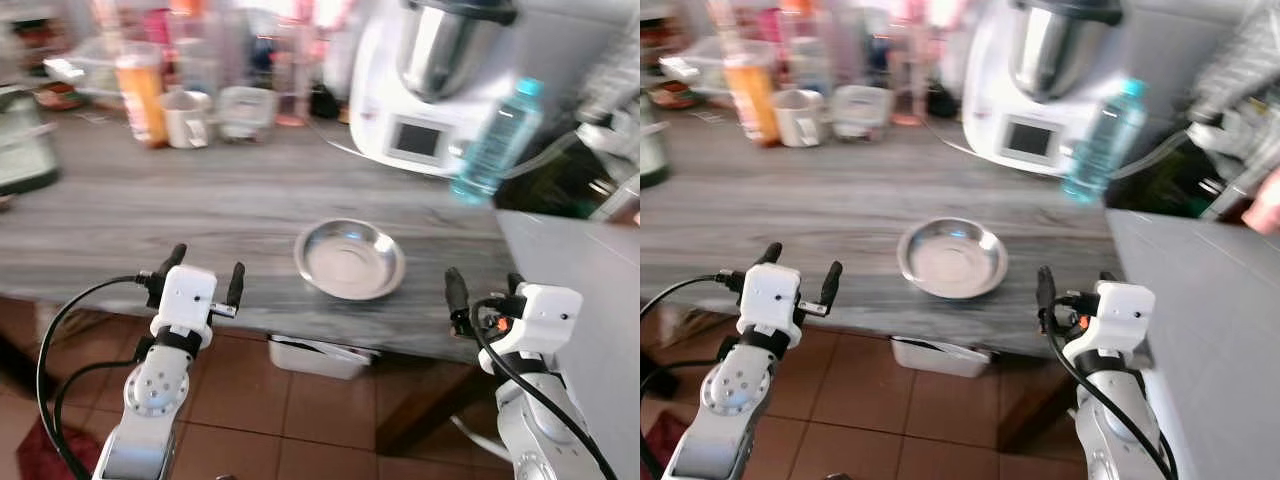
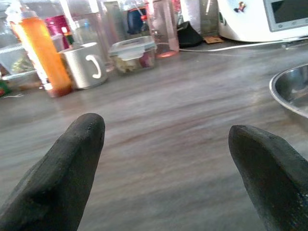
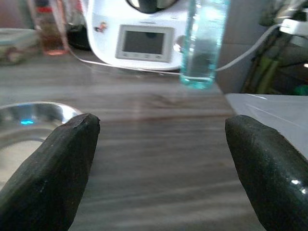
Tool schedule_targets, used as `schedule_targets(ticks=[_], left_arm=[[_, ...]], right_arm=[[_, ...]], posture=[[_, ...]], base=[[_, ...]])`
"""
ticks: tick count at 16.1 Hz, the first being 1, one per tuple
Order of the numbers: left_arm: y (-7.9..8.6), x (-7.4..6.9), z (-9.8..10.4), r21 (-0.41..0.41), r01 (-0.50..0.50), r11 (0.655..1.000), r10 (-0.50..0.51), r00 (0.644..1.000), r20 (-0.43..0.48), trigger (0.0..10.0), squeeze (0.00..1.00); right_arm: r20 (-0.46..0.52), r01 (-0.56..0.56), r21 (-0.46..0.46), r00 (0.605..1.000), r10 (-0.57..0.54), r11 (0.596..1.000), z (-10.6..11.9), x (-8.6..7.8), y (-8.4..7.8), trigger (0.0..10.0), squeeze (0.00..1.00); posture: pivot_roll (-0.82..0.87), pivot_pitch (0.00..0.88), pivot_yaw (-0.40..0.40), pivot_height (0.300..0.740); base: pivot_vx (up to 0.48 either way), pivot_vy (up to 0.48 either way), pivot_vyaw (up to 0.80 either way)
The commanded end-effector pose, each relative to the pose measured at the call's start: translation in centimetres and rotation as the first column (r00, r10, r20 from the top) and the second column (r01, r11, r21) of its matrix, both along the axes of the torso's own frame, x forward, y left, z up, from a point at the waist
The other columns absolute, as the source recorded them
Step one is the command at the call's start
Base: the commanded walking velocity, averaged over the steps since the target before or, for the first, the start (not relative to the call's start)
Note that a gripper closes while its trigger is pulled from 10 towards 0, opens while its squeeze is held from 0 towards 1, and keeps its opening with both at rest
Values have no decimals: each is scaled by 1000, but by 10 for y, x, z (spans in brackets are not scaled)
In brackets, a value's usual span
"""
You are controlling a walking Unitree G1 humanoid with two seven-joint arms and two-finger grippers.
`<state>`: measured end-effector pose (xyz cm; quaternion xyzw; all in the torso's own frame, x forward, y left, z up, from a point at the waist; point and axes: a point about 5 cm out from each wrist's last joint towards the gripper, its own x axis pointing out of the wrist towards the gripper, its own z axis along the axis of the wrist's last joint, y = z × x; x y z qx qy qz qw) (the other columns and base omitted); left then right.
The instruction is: Setting the table
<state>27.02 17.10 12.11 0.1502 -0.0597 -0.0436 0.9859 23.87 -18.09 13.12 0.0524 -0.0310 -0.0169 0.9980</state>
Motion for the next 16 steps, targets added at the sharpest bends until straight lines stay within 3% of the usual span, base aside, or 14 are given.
schedule_targets(ticks=[1, 7, 16], left_arm=[[1, 2, 1, -7, 4, 1000, -4, 1000, -15, 10000, 0], [-5, 5, -1, 3, 2, 1000, -2, 1000, -30, 10000, 0], [-5, 6, -2, 13, -10, 1000, 11, 999, -46, 10000, 0]], right_arm=[[32, 11, -5, 999, -11, 1000, 6, -2, -3, 10000, 0], [30, 23, -7, 999, -23, 1000, 5, -3, -2, 10000, 0], [44, 23, -5, 999, -23, 1000, 8, -2, -3, 10000, 0]], posture=[[184, 87, -96, 714], [171, 89, -87, 714], [174, 93, -91, 714]], base=[[0, 0, 0], [0, 0, 0], [-295, 0, 0]])
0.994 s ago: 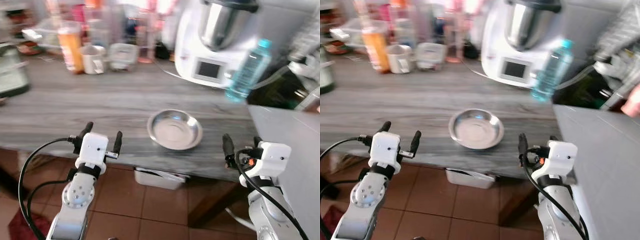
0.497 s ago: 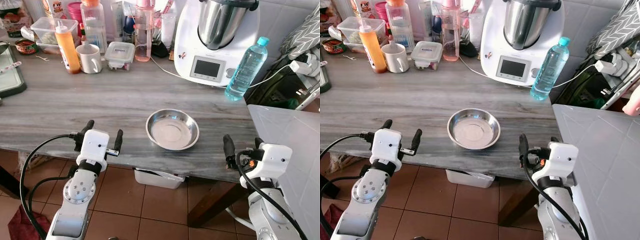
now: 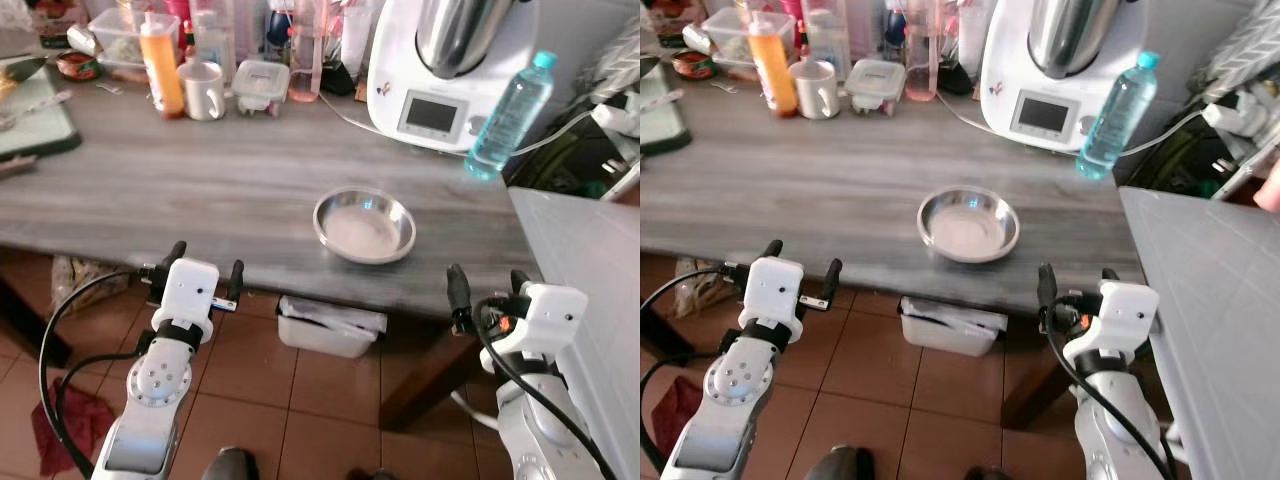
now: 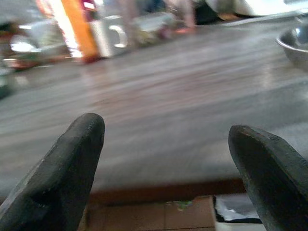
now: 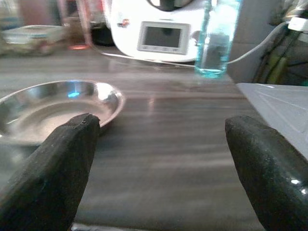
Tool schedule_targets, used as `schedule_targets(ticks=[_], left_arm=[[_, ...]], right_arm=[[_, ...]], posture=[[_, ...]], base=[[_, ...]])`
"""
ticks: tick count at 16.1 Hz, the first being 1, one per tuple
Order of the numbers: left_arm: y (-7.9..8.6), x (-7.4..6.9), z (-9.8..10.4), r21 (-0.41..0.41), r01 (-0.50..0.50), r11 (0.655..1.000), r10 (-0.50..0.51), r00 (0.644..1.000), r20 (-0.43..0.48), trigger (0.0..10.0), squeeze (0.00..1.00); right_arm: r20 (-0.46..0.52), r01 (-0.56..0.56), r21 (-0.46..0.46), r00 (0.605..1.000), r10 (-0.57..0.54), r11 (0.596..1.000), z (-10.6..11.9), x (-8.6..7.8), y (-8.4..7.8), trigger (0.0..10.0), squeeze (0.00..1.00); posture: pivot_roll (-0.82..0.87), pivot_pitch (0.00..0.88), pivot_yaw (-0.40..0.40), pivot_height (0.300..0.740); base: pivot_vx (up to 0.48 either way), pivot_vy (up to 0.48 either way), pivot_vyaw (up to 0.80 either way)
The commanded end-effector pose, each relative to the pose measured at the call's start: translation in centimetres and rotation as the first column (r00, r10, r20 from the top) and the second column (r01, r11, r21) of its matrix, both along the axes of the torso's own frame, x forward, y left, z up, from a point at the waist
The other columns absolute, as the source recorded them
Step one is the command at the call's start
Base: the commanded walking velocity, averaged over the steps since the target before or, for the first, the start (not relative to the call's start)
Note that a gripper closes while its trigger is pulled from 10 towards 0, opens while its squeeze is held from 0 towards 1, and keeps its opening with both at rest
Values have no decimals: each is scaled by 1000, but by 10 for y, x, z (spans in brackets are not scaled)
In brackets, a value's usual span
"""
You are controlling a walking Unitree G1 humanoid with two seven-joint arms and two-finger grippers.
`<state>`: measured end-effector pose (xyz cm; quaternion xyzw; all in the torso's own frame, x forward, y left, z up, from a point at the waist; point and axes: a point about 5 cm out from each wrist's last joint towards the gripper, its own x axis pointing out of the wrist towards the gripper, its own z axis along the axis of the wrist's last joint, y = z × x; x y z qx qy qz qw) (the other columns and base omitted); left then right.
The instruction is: Setting the table
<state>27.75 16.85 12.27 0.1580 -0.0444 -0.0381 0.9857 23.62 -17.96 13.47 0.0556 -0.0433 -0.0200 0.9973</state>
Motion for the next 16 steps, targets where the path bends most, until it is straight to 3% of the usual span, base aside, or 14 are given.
schedule_targets(ticks=[1, 16], left_arm=[[-3, -1, -4, -3, 4, 1000, -4, 1000, -20, 10000, 0], [-4, 1, -9, 1, 5, 1000, -5, 999, -39, 10000, 0]], right_arm=[[18, 17, -12, 1000, -17, 1000, 5, 1, -4, 10000, 0], [15, 14, -18, 1000, -13, 1000, 4, 3, -4, 10000, 0]], posture=[[175, 92, -92, 714], [174, 87, -99, 714]], base=[[-311, 0, 0], [-309, 0, 0]])
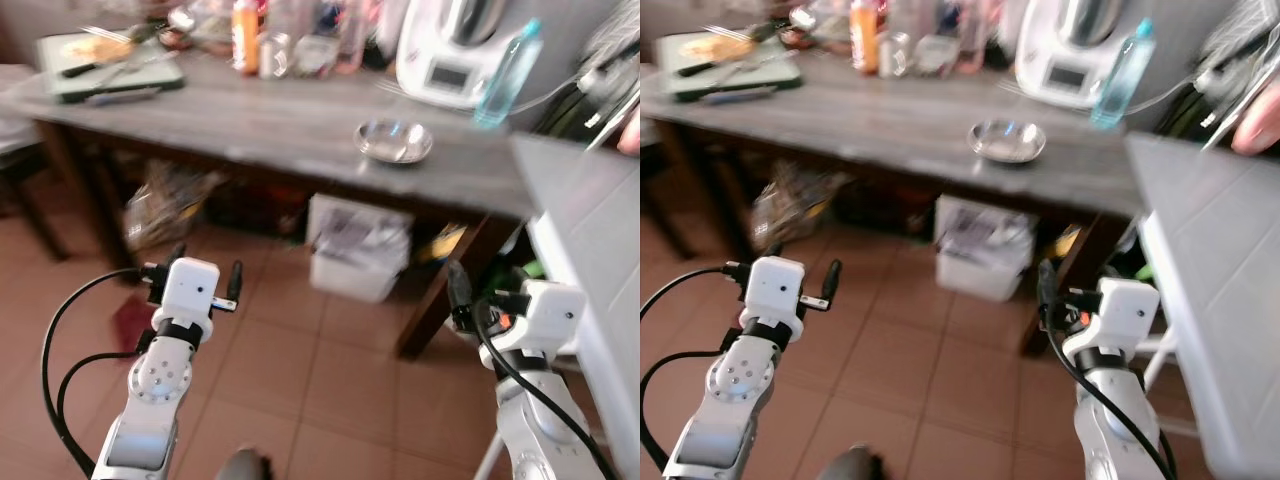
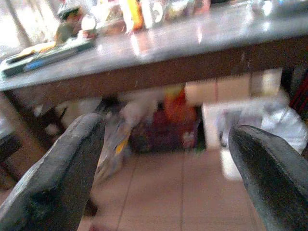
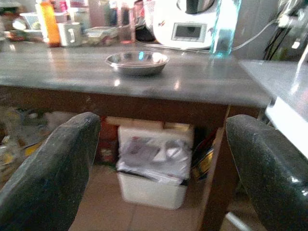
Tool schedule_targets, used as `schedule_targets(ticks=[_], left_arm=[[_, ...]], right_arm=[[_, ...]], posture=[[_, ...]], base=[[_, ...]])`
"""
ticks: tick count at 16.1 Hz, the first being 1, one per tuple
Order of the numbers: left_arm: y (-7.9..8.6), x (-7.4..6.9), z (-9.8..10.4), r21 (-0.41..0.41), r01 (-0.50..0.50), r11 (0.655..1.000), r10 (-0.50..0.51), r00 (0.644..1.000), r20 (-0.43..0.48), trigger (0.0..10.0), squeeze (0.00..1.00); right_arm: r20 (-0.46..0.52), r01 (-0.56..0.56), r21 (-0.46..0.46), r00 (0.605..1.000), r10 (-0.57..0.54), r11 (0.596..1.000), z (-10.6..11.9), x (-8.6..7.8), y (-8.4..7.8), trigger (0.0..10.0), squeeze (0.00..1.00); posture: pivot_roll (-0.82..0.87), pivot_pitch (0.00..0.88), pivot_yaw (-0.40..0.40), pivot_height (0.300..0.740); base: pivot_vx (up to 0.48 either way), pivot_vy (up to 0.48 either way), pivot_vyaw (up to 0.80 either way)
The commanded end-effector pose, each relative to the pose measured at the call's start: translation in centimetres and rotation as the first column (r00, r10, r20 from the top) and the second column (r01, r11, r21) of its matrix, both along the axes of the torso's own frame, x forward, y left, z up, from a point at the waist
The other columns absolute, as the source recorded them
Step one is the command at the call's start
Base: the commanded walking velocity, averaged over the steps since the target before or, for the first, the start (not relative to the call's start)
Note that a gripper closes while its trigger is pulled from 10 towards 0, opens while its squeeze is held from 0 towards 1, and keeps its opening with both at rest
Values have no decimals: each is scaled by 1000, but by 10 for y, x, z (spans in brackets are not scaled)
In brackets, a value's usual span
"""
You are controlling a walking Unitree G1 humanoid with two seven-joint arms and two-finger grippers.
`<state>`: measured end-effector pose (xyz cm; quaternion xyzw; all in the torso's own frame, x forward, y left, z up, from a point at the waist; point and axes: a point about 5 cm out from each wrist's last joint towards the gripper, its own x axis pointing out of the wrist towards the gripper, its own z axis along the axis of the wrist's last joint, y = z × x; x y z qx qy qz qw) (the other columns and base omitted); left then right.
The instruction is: Setting the table
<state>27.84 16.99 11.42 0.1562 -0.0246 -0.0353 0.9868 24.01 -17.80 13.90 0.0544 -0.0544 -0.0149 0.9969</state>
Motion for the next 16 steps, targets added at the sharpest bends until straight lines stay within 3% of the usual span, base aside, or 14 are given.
schedule_targets(ticks=[1, 6, 16], left_arm=[[-6, 0, -1, 5, 18, 1000, -18, 1000, 0, 10000, 0], [-7, 2, 2, 25, 32, 999, -33, 999, 24, 10000, 0], [-22, 7, 7, 20, 143, 990, -144, 988, 57, 10000, 0]], right_arm=[[-6, 20, -15, 1000, -20, 1000, 0, -1, -5, 10000, 0], [-7, 21, -17, 1000, -21, 1000, 0, -2, -5, 10000, 0], [-3, -10, -37, 1000, 10, 999, 1, 3, -2, 10000, 0]], posture=[[174, 87, -99, 714], [175, 88, -98, 714], [173, 93, -113, 714]], base=[[-311, 0, 0], [-296, 0, 0], [0, 0, 0]])
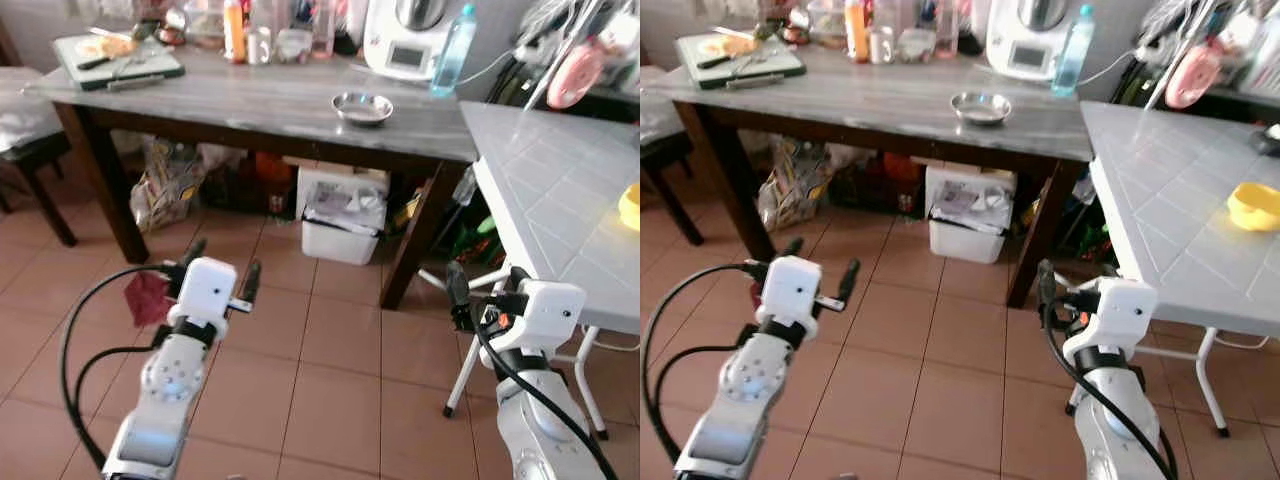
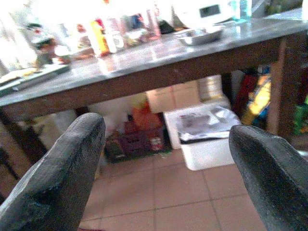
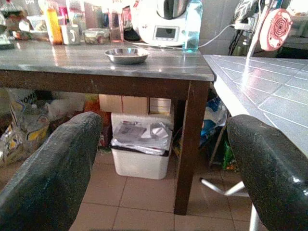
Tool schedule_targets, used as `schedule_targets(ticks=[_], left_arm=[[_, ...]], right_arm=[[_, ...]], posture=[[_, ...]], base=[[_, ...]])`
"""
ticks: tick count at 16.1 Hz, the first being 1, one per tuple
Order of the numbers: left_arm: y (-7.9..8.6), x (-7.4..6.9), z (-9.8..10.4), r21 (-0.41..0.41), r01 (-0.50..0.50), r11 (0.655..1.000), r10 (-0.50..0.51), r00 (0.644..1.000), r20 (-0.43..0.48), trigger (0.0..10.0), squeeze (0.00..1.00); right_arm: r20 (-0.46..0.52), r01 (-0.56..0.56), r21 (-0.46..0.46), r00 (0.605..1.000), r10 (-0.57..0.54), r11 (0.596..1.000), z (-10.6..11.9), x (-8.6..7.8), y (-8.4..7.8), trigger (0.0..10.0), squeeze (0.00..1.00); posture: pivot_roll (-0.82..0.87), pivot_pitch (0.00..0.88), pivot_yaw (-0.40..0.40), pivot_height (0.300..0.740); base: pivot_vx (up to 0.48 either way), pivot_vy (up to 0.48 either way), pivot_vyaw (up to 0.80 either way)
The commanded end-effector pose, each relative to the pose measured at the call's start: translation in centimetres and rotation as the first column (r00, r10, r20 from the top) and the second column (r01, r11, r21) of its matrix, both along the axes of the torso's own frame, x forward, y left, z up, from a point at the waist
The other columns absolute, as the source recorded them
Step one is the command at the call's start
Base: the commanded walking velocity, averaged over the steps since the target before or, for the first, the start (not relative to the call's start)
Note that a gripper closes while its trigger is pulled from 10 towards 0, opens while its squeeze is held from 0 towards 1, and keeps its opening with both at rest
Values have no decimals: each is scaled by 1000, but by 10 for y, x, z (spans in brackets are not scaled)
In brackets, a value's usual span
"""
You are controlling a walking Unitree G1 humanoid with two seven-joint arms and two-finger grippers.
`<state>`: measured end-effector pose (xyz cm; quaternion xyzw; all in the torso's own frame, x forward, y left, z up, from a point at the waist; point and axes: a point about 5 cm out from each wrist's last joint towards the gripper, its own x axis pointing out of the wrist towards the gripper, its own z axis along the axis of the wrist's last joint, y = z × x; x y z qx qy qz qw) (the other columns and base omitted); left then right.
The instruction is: Setting the table
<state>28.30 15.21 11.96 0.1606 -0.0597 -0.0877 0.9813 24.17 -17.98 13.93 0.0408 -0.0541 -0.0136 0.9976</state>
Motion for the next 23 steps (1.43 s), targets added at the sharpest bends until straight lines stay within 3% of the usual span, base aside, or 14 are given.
schedule_targets(ticks=[1, 2, 6, 11, 12, 15, 19, 23], left_arm=[[-4, 2, 2, 6, 29, 1000, -29, 1000, 5, 10000, 0], [-7, 6, 5, 44, 113, 993, -113, 994, 3, 10000, 0], [-3, 13, 1, 153, 210, 966, -211, 977, -9, 10000, 0], [-13, 15, -5, 74, 137, 988, -136, 991, -15, 10000, 0], [-11, 12, -12, 32, 95, 995, -93, 995, -41, 10000, 0], [-4, 5, -26, 20, 38, 999, -36, 997, -73, 10000, 0], [1, 8, -24, -13, -38, 999, 37, 998, -48, 10000, 0], [-3, 11, -19, -8, -11, 1000, 11, 999, -30, 10000, 0]], right_arm=[[-2, -9, -10, 1000, 9, 1000, 1, 2, -1, 10000, 0], [-6, -50, -24, 999, 50, 998, 1, 4, 3, 10000, 0], [-13, -140, -76, 990, 139, 987, 4, 11, 7, 10000, 0], [-12, -212, -127, 977, 212, 969, 11, 10, 8, 10000, 0], [-6, -207, -120, 978, 208, 971, 11, 11, 9, 10000, 0], [12, -160, -74, 987, 161, 984, 7, 21, 13, 10000, 0], [40, -132, -18, 990, 133, 991, 11, 34, 26, 10000, 0], [49, -64, -21, 997, 65, 998, 9, 32, 14, 10000, 0]], posture=[[173, 93, -113, 714], [184, 99, -128, 714], [193, 105, -139, 714], [185, 94, -104, 714], [193, 89, -96, 714], [261, 75, -104, 714], [297, 62, -163, 714], [274, 62, -130, 714]], base=[[0, 0, 0], [0, 0, 0], [0, 0, 0], [0, 0, 0], [0, 0, 0], [0, 0, 0], [0, 0, 0], [0, 0, 0]])
